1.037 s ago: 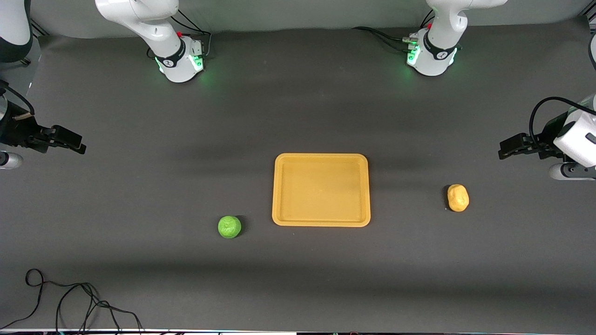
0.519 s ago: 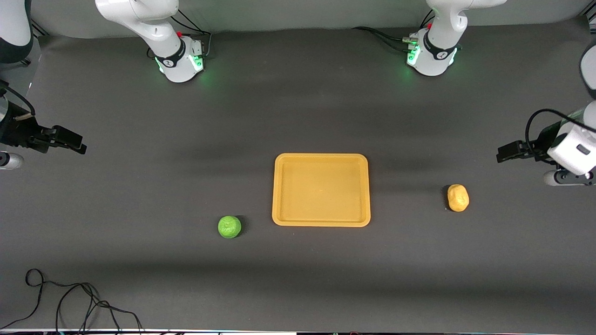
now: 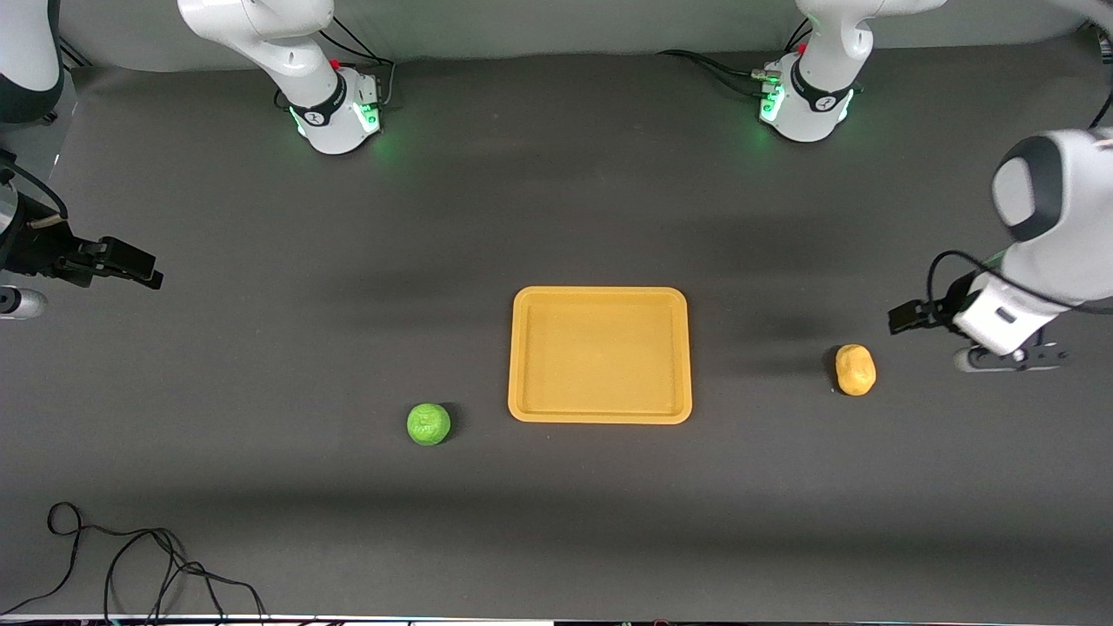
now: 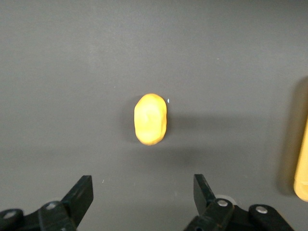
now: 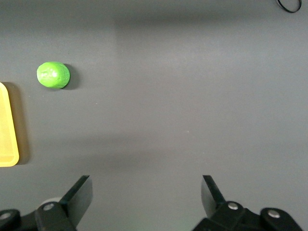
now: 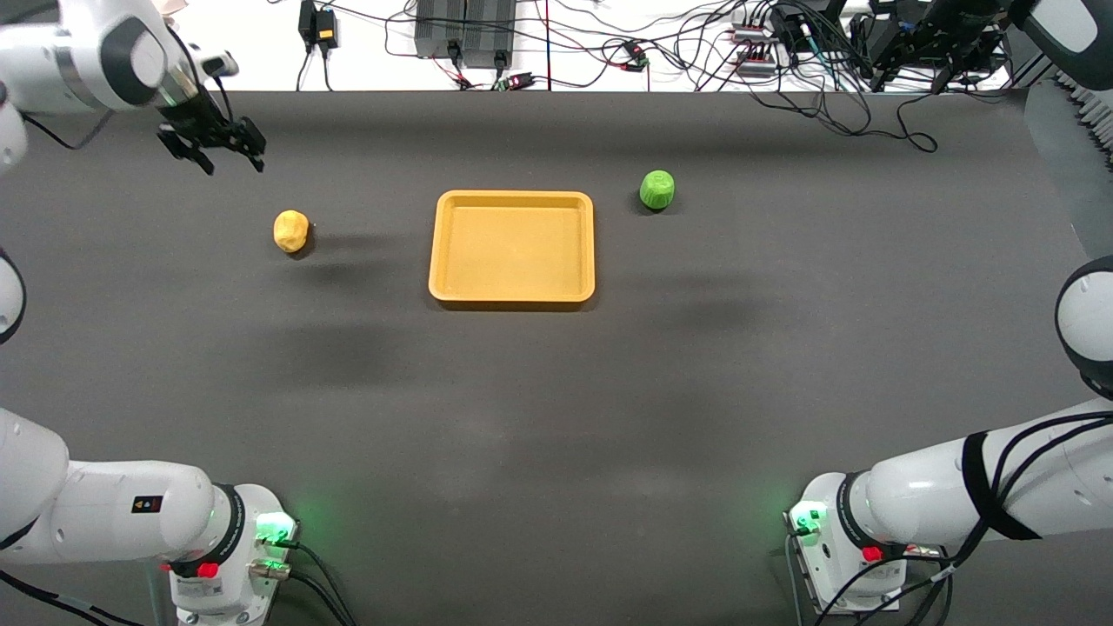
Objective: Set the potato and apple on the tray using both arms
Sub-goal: 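Lower the left gripper over the yellow potato and close on it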
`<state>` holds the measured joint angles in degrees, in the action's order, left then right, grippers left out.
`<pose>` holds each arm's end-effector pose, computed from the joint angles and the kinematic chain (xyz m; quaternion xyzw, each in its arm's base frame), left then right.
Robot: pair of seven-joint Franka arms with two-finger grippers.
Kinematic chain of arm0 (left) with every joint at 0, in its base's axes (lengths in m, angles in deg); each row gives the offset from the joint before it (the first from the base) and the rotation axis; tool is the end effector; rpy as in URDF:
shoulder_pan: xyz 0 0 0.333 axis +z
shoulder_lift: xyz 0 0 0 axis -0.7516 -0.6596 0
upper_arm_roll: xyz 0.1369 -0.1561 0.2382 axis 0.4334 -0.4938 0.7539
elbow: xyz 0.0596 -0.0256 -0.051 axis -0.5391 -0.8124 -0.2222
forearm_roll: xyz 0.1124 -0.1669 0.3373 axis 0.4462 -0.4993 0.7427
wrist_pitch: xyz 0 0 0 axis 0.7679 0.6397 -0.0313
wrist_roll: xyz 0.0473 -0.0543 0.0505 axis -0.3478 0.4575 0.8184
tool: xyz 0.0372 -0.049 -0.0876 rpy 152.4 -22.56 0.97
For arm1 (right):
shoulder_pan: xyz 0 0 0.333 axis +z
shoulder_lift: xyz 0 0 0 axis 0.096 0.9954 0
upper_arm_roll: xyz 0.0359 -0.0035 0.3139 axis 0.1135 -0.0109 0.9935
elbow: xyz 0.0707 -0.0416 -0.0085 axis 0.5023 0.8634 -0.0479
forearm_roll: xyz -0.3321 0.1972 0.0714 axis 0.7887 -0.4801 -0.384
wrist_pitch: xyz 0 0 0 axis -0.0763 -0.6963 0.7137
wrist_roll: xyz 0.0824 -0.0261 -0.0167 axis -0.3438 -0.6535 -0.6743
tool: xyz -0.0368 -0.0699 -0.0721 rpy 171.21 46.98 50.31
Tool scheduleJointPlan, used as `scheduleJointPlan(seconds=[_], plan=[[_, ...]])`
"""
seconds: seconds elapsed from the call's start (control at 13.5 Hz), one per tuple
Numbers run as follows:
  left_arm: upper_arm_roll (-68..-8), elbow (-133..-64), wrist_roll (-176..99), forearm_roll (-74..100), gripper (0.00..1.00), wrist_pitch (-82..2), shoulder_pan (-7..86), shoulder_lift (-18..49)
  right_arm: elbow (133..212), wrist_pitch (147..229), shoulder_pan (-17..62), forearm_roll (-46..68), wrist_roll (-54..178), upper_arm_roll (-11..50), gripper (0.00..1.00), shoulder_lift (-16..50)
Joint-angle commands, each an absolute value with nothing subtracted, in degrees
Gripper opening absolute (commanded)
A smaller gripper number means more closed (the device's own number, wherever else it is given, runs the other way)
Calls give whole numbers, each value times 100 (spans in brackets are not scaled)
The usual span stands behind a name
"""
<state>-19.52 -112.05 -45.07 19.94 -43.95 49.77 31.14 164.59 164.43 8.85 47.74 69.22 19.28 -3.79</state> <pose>0.5868 0.0113 0.3800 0.9995 0.0204 -0.0174 0.0155 0.5702 -0.0208 0.5902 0.9991 -0.0385 -0.0177 0.0032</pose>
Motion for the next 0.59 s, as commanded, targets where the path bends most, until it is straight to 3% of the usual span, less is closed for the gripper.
scheduleJointPlan(seconds=[0.0, 0.3, 0.52], plan=[[-1960, -11481, -4570, 2048, 100, -5213, 4908, 2633, 16430, 16456, 858, 4783, 6903, 1929, 100, -347], [-1986, -11472, -4649, 2048, 100, -6180, 4847, 1683, 16439, 16456, 850, 4774, 6903, 1920, 100, -347], [-1986, -11438, -4693, 2048, 97, -6445, 4794, 1235, 16430, 16465, 858, 4748, 6903, 1920, 100, -338]])
